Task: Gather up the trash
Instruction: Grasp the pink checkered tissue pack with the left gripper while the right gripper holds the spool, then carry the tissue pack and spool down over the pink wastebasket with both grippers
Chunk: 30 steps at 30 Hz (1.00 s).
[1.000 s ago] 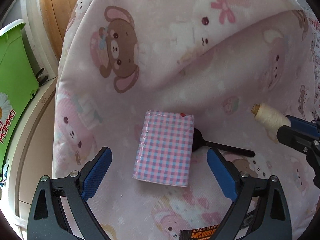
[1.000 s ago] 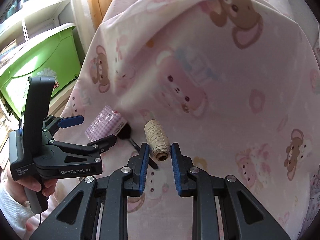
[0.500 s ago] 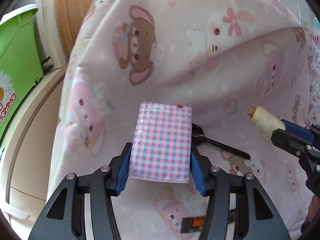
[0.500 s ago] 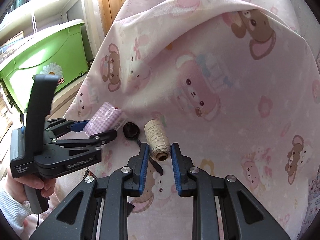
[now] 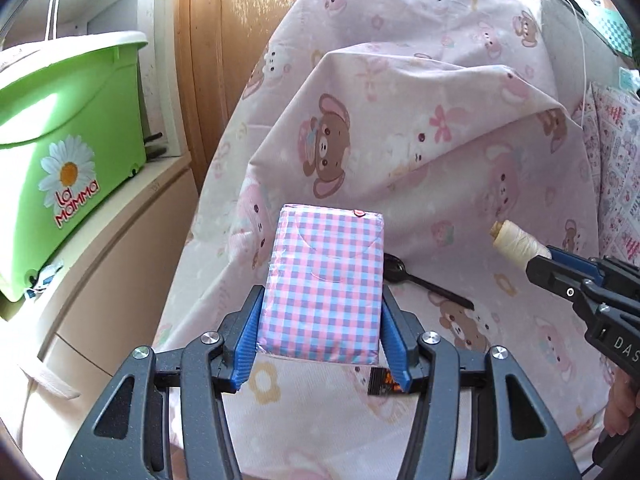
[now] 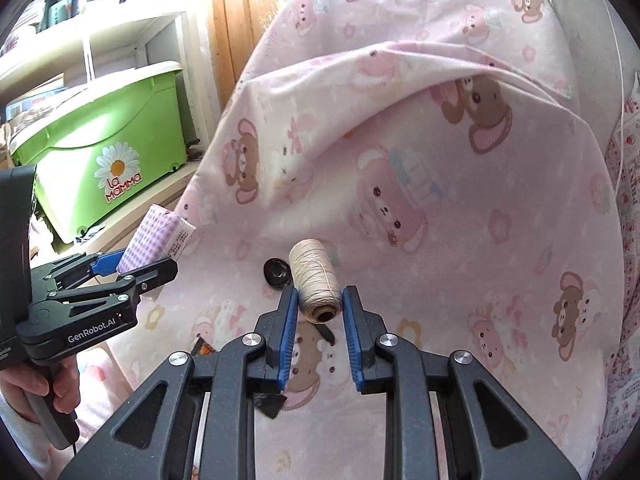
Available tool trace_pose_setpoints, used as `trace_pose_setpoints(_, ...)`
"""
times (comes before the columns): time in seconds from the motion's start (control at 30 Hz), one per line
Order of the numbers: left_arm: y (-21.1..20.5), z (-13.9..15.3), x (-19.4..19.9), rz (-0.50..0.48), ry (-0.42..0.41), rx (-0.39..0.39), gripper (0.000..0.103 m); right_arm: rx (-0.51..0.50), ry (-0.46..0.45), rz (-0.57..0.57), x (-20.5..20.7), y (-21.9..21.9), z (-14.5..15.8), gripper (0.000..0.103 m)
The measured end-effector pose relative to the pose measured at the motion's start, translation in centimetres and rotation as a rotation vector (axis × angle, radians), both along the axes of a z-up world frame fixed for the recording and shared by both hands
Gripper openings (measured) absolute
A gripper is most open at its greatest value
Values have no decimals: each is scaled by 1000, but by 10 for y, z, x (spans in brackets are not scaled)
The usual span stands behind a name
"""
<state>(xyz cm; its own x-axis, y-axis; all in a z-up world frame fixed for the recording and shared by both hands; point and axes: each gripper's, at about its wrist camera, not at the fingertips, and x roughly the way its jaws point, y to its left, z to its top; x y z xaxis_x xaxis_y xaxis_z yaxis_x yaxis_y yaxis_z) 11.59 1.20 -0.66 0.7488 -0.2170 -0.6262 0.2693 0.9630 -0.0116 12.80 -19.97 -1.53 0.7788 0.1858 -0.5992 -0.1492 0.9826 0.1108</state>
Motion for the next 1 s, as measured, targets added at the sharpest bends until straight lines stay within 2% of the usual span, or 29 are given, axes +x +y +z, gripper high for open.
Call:
trace_pose_setpoints(0.07, 2, 3, -9, -4, 16, -14, 52, 7, -1, 10, -9, 3, 3, 24)
trace_pose_setpoints(0.17, 8, 15, -23, -11, 69, -121, 52, 9, -9, 19, -25, 6, 6, 24)
trace_pose_setpoints(0.2, 7, 20, -30, -4, 67, -124, 52, 9, -8, 25, -28, 7, 7, 24)
trace_pose_setpoints(0.33, -1, 34, -47, -7, 47, -43, 52, 6, -23, 57, -49, 17, 21, 24)
trace_pose_setpoints(0.5, 2, 36, -67, -1, 97, -14, 52, -24, -49, 109, -77, 32, 40, 24)
trace_pose_setpoints(0.6, 10, 30, -81, 22, 119, -16, 52, -19, -30, 131, -94, 41, 41, 25)
trace_pose_setpoints(0.73, 15, 12, -96, 43, 146, -2, 52, -13, 13, 154, -115, 50, 26, 24)
trace_pose_setpoints(0.83, 13, -8, -102, 61, 139, 73, 52, -7, 51, 177, -124, 55, 10, 25)
trace_pose_setpoints(0.87, 14, -15, -101, 65, 156, 76, 52, -16, 59, 183, -125, 56, 5, 25)
trace_pose_setpoints(1.0, 31, -33, -93, 100, 248, -16, 52, -31, 123, 190, -124, 55, -20, 24)
